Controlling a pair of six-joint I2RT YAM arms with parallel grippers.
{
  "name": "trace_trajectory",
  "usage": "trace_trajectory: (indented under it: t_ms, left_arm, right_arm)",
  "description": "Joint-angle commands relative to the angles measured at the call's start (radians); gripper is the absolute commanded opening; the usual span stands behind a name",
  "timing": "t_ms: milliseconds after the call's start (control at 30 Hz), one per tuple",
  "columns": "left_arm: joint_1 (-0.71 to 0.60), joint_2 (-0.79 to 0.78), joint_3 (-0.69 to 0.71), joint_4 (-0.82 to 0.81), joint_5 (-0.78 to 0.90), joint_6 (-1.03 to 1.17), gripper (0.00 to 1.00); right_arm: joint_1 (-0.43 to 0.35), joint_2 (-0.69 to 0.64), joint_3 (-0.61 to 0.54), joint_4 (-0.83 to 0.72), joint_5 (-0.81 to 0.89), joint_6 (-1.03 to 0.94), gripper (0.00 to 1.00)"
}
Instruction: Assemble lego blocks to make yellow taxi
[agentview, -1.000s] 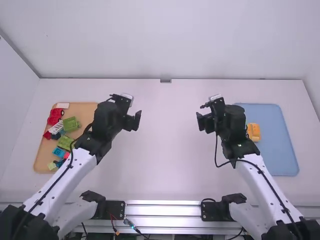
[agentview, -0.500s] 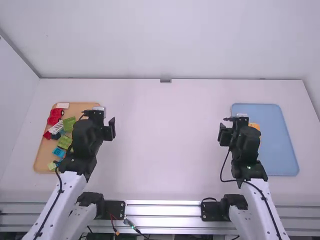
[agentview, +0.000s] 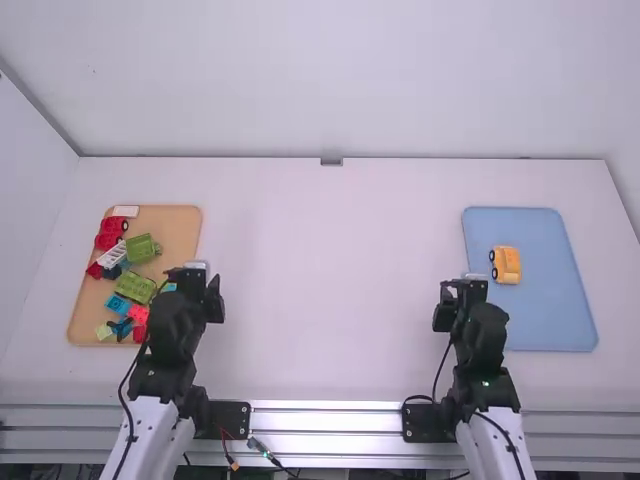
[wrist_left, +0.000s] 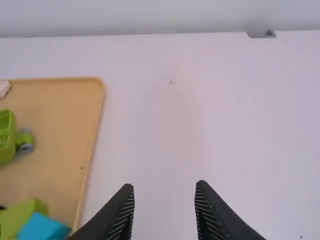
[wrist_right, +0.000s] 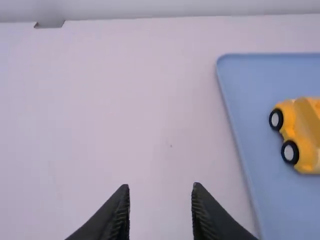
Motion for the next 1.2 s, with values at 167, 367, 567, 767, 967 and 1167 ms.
trace_trajectory:
  t_ms: [167, 367, 567, 767, 967, 1167]
  left_arm:
    - [0.001, -0.162, -0.158, 0.003, 0.008, -0.006, 0.16]
    - [0.001, -0.256, -0.163, 0.003, 0.008, -0.006, 0.07]
    - [0.001, -0.346, -0.163, 0.003, 0.008, -0.006, 0.0]
    - [0.001, -0.414, -0.163, 0.003, 0.008, -0.006, 0.0]
    - [0.001, -0.472, -0.163, 0.003, 0.008, -0.006, 0.0]
    - [0.001, -0.482, -0.163, 0.003, 0.008, -0.006, 0.0]
  right_arm:
    - [0.003, -0.158, -0.087, 0.002, 0.004, 0.006, 0.16]
    - [0.003, -0.252, -0.087, 0.002, 0.004, 0.006, 0.07]
    - [0.003, -0.341, -0.087, 0.002, 0.004, 0.006, 0.0]
    - [0.003, -0.407, -0.087, 0.002, 0.004, 0.006, 0.0]
    - [0.003, -0.465, -0.087, 0.002, 0.004, 0.006, 0.0]
    - [0.003, -0.467, -0.087, 0.002, 0.004, 0.006, 0.0]
